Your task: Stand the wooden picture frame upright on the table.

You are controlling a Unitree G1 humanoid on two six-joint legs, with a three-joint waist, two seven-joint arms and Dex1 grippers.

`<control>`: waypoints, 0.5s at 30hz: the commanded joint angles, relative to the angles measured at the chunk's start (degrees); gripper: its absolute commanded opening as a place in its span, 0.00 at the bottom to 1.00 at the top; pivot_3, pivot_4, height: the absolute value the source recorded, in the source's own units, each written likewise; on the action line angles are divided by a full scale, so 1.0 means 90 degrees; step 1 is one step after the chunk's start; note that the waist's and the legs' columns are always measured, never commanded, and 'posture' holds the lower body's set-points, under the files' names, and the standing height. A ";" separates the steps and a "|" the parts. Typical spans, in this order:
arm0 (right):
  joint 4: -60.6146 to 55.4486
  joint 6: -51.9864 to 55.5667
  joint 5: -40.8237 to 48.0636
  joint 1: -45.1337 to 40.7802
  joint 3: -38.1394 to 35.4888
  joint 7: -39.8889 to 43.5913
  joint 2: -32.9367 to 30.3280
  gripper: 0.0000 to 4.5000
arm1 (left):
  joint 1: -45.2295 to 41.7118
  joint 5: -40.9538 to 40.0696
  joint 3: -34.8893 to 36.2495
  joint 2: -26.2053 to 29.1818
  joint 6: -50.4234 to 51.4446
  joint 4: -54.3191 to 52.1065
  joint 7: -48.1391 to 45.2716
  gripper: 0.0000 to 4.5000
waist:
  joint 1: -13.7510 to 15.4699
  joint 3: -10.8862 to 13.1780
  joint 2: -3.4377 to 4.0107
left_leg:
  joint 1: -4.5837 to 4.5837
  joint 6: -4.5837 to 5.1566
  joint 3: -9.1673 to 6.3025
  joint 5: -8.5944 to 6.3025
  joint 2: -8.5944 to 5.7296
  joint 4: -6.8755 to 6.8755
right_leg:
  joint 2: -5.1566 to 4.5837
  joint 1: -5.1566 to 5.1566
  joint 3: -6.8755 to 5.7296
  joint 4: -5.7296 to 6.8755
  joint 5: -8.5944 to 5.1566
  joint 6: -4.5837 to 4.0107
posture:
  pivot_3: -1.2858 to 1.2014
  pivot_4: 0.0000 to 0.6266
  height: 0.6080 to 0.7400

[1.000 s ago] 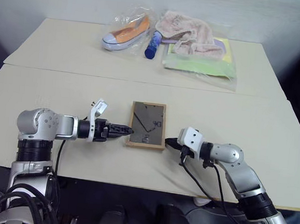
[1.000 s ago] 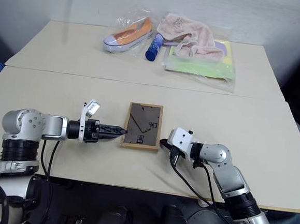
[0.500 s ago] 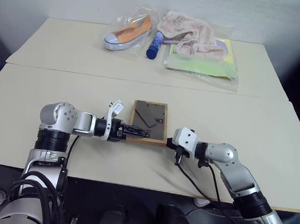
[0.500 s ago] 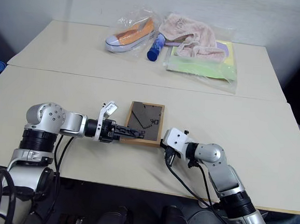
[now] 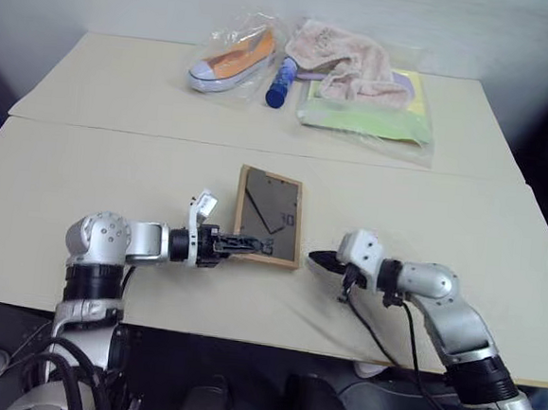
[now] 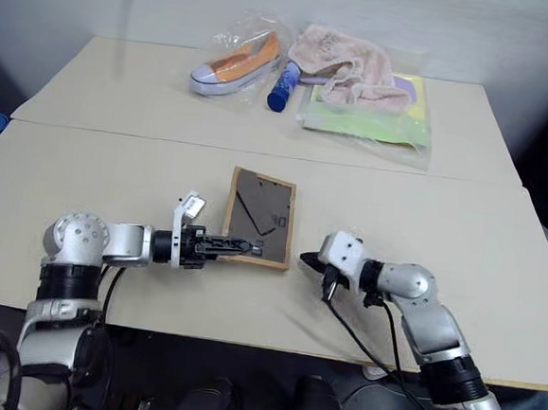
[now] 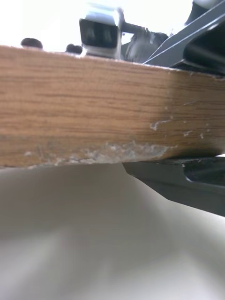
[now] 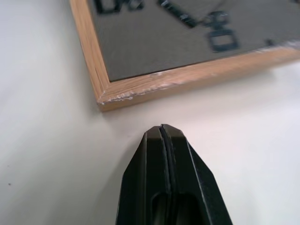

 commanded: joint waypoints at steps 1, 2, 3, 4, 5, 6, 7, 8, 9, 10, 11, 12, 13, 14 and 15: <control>-0.0845 0.1237 0.1579 -0.0270 -0.0506 0.0445 -0.0058 0.21 | 0.0551 0.0764 -0.0574 0.0570 -0.1898 -0.1054 -0.1011 0.29 | -0.0069 0.0000 0.0001 | 0.0003 -0.0005 0.0000 0.0002 0.0004 -0.0002 | 0.0003 0.0000 0.0000 0.0001 -0.0001 -0.0002 | 0.52 0.24 1.00; -0.0892 0.1346 0.1676 -0.0386 -0.0530 0.0383 0.0015 0.28 | 0.0656 0.0848 -0.0677 0.0617 -0.2203 -0.1123 -0.1220 0.29 | -0.0085 0.0000 0.0001 | 0.0005 -0.0009 -0.0003 0.0004 0.0005 -0.0006 | 0.0004 0.0001 -0.0003 -0.0011 -0.0002 -0.0004 | 0.52 0.24 1.00; -0.0881 0.1488 0.1748 -0.0566 -0.0546 0.0210 0.0144 0.37 | 0.0735 0.0950 -0.0816 0.0692 -0.2421 -0.1177 -0.1373 0.29 | -0.0099 0.0000 0.0001 | 0.0008 -0.0012 -0.0003 0.0006 0.0005 -0.0007 | 0.0003 0.0002 -0.0004 -0.0023 -0.0003 -0.0006 | 0.52 0.24 1.00; -0.0820 0.1645 0.1773 -0.0811 -0.0498 0.0041 0.0286 0.44 | 0.0808 0.1064 -0.0943 0.0744 -0.2644 -0.1225 -0.1506 0.29 | -0.0106 0.0000 0.0001 | 0.0011 -0.0012 -0.0001 0.0006 0.0004 -0.0007 | 0.0003 0.0002 -0.0002 -0.0021 -0.0003 -0.0006 | 0.52 0.24 1.00; -0.0696 0.1819 0.1742 -0.1116 -0.0388 -0.0134 0.0459 0.53 | 0.0871 0.1191 -0.1106 0.0802 -0.2826 -0.1282 -0.1616 0.29 | -0.0112 0.0000 0.0001 | 0.0011 -0.0011 -0.0001 0.0007 0.0003 -0.0008 | 0.0002 0.0003 0.0000 -0.0020 -0.0003 -0.0006 | 0.52 0.24 1.00; -0.0595 0.1938 0.1724 -0.1332 -0.0295 -0.0206 0.0579 0.60 | 0.0902 0.1270 -0.1202 0.0813 -0.2946 -0.1307 -0.1678 0.29 | -0.0107 0.0000 0.0001 | 0.0010 -0.0010 0.0000 0.0007 0.0003 -0.0008 | 0.0002 0.0002 0.0002 -0.0020 -0.0003 -0.0006 | 0.52 0.24 1.00; -0.0516 0.2014 0.1701 -0.1470 -0.0227 -0.0240 0.0665 0.68 | 0.0917 0.1289 -0.1245 0.0792 -0.3005 -0.1318 -0.1713 0.29 | -0.0104 0.0000 0.0002 | 0.0009 -0.0010 0.0000 0.0007 0.0002 -0.0009 | 0.0000 0.0000 0.0003 -0.0019 -0.0003 -0.0006 | 0.52 0.24 1.00; -0.0445 0.2082 0.1686 -0.1579 -0.0155 -0.0235 0.0724 0.76 | 0.0923 0.1307 -0.1283 0.0771 -0.3057 -0.1332 -0.1745 0.29 | -0.0095 0.0000 0.0002 | 0.0008 -0.0010 0.0000 0.0007 0.0001 -0.0012 | 0.0000 -0.0003 0.0003 -0.0019 -0.0003 -0.0006 | 0.52 0.24 1.00; -0.0349 0.2013 0.1638 -0.1695 -0.0064 -0.0195 0.0812 0.84 | 0.0917 0.1292 -0.1288 0.0738 -0.3069 -0.1335 -0.1743 0.29 | -0.0071 0.0000 0.0001 | 0.0002 -0.0009 -0.0003 0.0007 0.0002 -0.0016 | 0.0000 -0.0006 0.0001 -0.0016 -0.0003 -0.0006 | 0.52 0.24 1.00; -0.0206 0.2003 0.1580 -0.1838 0.0012 -0.0259 0.0947 0.84 | 0.0915 0.1289 -0.1308 0.0722 -0.3111 -0.1350 -0.1759 0.29 | -0.0059 0.0000 0.0001 | -0.0005 -0.0007 -0.0009 0.0006 0.0002 -0.0017 | -0.0001 -0.0006 -0.0004 -0.0008 -0.0003 -0.0006 | 0.52 0.24 1.00; -0.0051 0.1989 0.1517 -0.1969 0.0079 -0.0333 0.1076 0.84 | 0.0919 0.1288 -0.1322 0.0710 -0.3144 -0.1368 -0.1762 0.29 | -0.0062 0.0000 0.0001 | -0.0007 -0.0003 -0.0009 0.0003 0.0002 -0.0017 | -0.0001 -0.0006 -0.0004 -0.0009 -0.0003 -0.0006 | 0.52 0.24 1.00; 0.0102 0.1928 0.1441 -0.2079 0.0140 -0.0384 0.1185 0.84 | 0.0926 0.1278 -0.1323 0.0702 -0.3156 -0.1384 -0.1755 0.29 | -0.0065 0.0000 0.0001 | -0.0011 0.0004 -0.0006 0.0001 -0.0002 -0.0017 | -0.0005 -0.0006 -0.0003 -0.0012 -0.0002 -0.0005 | 0.52 0.24 1.00; 0.0272 0.1891 0.1359 -0.2186 0.0193 -0.0449 0.1290 0.84 | 0.0945 0.1269 -0.1330 0.0701 -0.3162 -0.1426 -0.1756 0.29 | -0.0070 0.0000 0.0001 | -0.0012 0.0009 -0.0005 0.0000 -0.0006 -0.0016 | -0.0009 -0.0007 -0.0002 -0.0013 -0.0001 -0.0003 | 0.52 0.24 1.00; 0.0403 0.1851 0.1293 -0.2256 0.0227 -0.0485 0.1362 0.84 | 0.0965 0.1261 -0.1334 0.0699 -0.3161 -0.1464 -0.1750 0.29 | -0.0072 0.0000 0.0001 | -0.0013 0.0012 -0.0004 -0.0001 -0.0007 -0.0014 | -0.0010 -0.0006 -0.0002 -0.0013 -0.0001 -0.0002 | 0.52 0.24 1.00; 0.0543 0.1785 0.1218 -0.2319 0.0272 -0.0491 0.1416 0.84 | 0.0989 0.1252 -0.1334 0.0695 -0.3157 -0.1497 -0.1741 0.29 | -0.0077 0.0000 0.0001 | -0.0014 0.0013 -0.0004 0.0000 -0.0008 -0.0014 | -0.0011 -0.0006 -0.0002 -0.0013 0.0000 -0.0002 | 0.52 0.24 1.00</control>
